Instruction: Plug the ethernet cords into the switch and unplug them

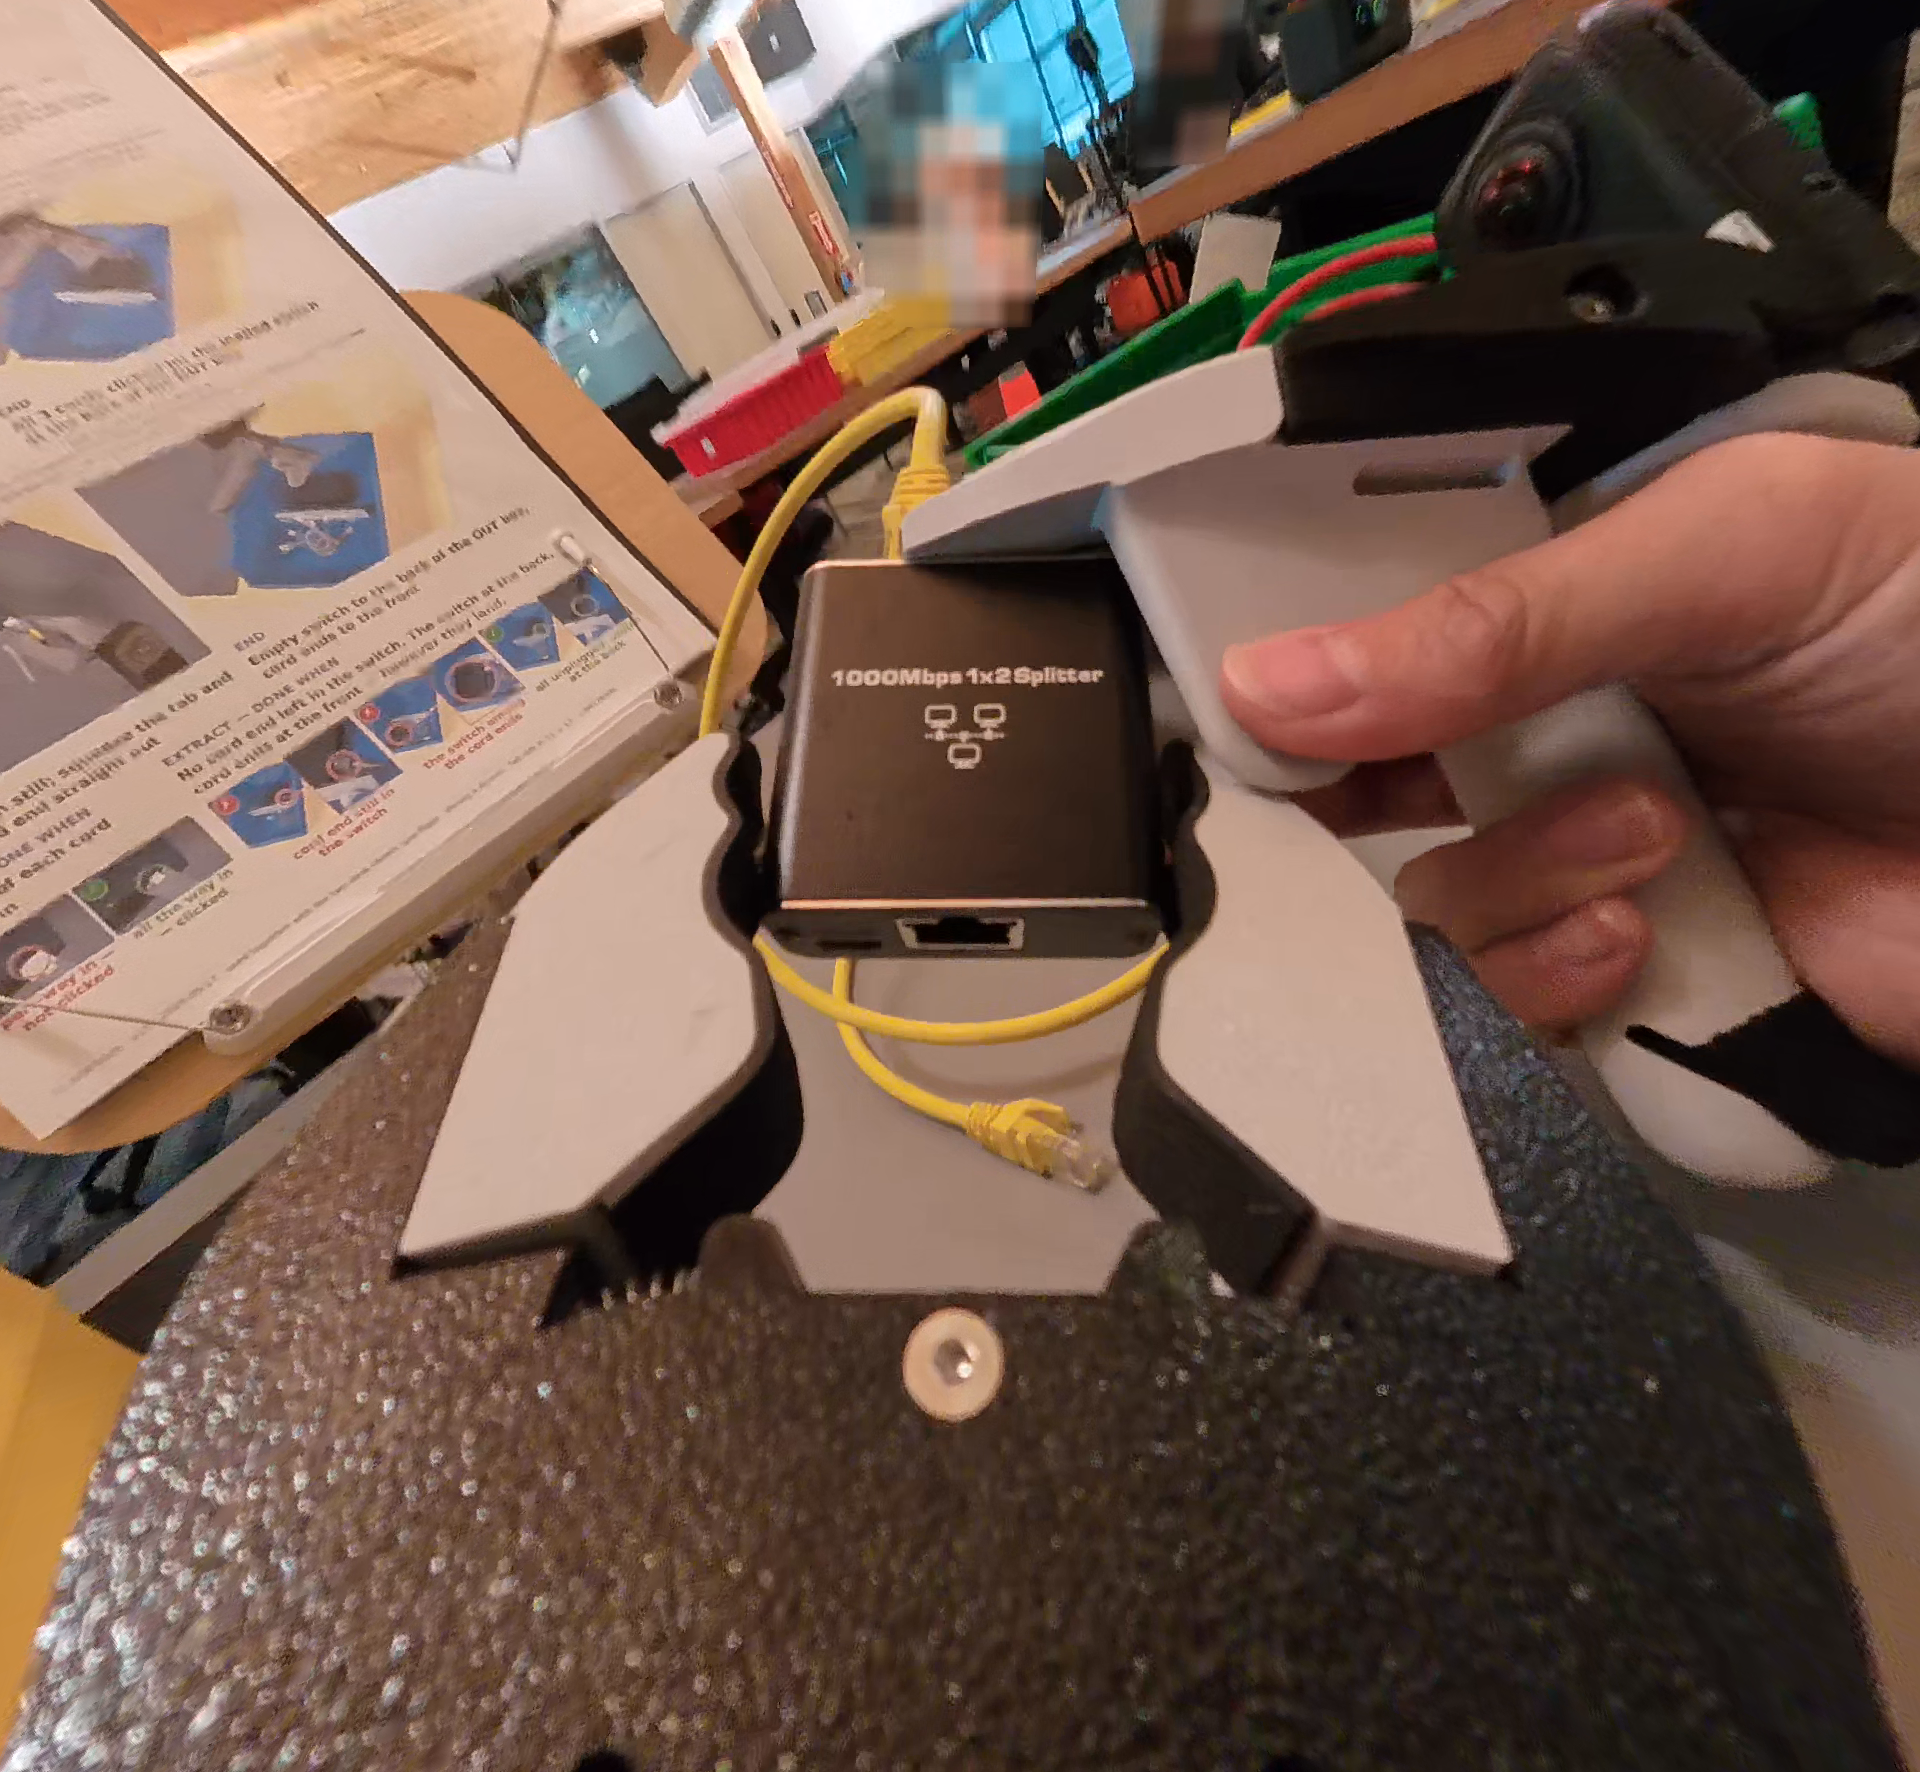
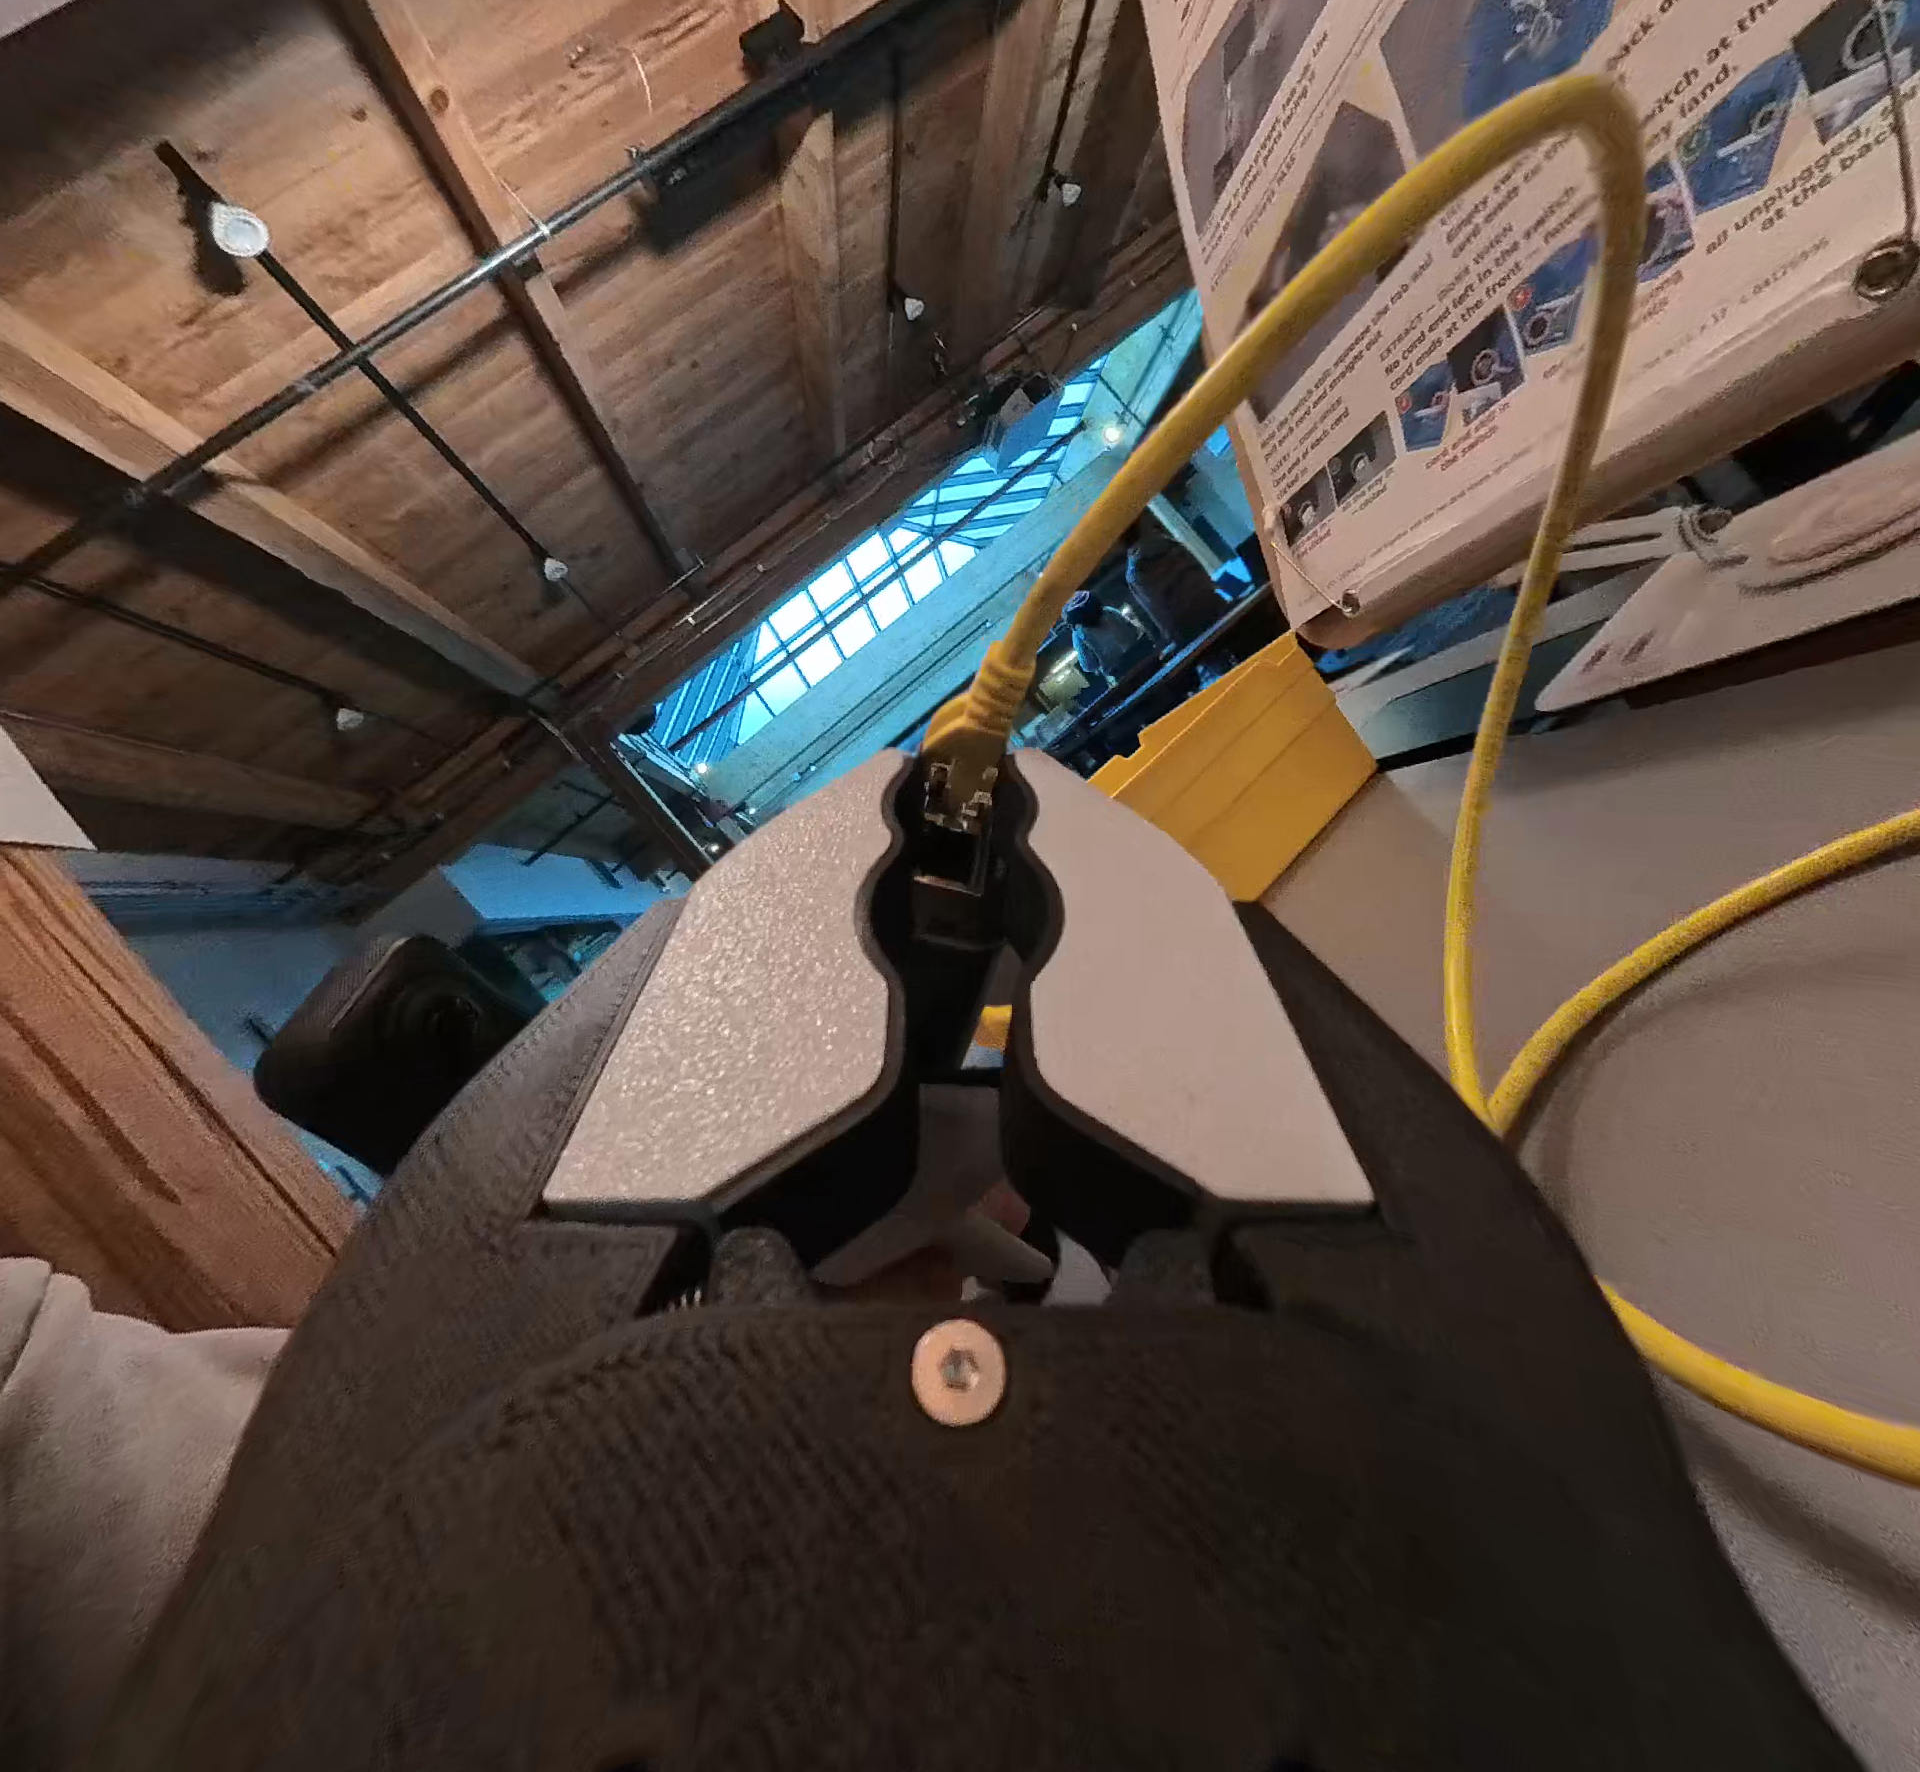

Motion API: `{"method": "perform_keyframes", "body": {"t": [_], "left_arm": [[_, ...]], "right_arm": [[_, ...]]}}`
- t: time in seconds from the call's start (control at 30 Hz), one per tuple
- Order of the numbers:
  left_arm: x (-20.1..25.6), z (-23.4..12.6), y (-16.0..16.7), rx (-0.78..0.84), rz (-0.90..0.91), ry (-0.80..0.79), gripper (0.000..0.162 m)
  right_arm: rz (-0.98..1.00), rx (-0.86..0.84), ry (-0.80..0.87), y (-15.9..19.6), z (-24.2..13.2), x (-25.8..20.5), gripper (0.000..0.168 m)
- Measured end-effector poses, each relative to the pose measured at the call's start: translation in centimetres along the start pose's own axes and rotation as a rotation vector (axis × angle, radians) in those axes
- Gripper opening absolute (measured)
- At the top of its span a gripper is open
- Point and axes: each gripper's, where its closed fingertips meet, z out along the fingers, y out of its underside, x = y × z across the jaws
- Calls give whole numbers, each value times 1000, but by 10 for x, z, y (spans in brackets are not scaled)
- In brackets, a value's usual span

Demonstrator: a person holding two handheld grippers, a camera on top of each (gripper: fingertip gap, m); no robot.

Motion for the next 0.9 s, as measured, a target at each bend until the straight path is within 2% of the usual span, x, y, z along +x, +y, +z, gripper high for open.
{"method": "perform_keyframes", "body": {"t": [0.2, 0.37, 0.9], "left_arm": [[5, 3, 10, -65, -91, 79, 74], [5, 3, 16, -95, -78, 84, 74], [6, 1, 12, -67, -8, 73, 74]], "right_arm": [[77, -67, 20, 3, -3, 14, 14], [78, -79, 67, 7, -4, 21, 15], [129, -74, 21, 7, -5, 19, 15]]}}
